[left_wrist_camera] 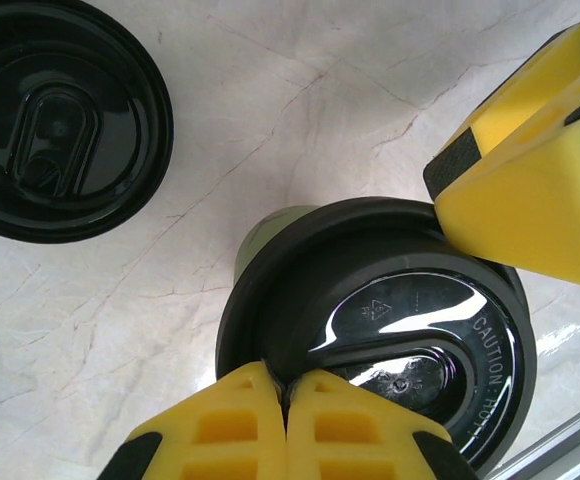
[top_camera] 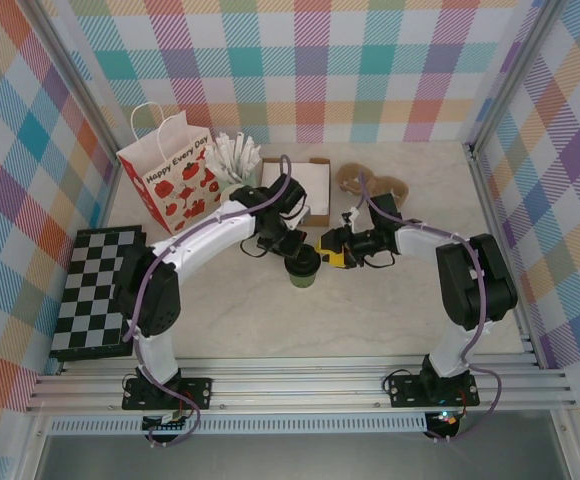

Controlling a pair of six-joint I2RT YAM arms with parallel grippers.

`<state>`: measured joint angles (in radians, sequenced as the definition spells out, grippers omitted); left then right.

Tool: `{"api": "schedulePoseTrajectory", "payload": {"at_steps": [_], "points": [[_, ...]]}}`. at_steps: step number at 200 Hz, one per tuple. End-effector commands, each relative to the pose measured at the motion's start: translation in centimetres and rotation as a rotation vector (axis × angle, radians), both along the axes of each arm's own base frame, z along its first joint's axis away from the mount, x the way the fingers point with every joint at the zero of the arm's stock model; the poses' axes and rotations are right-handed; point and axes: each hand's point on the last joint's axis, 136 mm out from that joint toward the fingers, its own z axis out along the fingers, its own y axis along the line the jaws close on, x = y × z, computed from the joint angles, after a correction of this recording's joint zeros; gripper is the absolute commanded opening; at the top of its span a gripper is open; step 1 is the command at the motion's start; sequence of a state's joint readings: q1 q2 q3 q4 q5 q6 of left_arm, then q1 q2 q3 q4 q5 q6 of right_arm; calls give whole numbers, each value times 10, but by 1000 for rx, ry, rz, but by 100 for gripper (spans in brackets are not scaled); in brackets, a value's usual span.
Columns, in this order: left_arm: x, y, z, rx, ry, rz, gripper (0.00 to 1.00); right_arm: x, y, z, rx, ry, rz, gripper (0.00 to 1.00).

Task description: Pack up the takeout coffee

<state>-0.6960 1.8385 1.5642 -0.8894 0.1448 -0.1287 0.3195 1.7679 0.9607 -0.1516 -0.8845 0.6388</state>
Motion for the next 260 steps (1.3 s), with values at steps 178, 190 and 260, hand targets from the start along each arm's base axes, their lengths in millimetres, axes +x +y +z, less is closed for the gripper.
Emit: {"api": "schedulePoseTrajectory", "payload": {"at_steps": [178, 190, 260], "points": [[-1, 23, 52, -179, -16, 781, 0, 8, -28, 51, -78, -207, -387, 100], [-1, 30, 55, -184, -27, 888, 0, 4, -25, 52, -56, -223, -374, 100], [-16, 43, 30, -77, 120, 1184, 0, -16, -4, 58, -6, -330, -353, 100]]}}
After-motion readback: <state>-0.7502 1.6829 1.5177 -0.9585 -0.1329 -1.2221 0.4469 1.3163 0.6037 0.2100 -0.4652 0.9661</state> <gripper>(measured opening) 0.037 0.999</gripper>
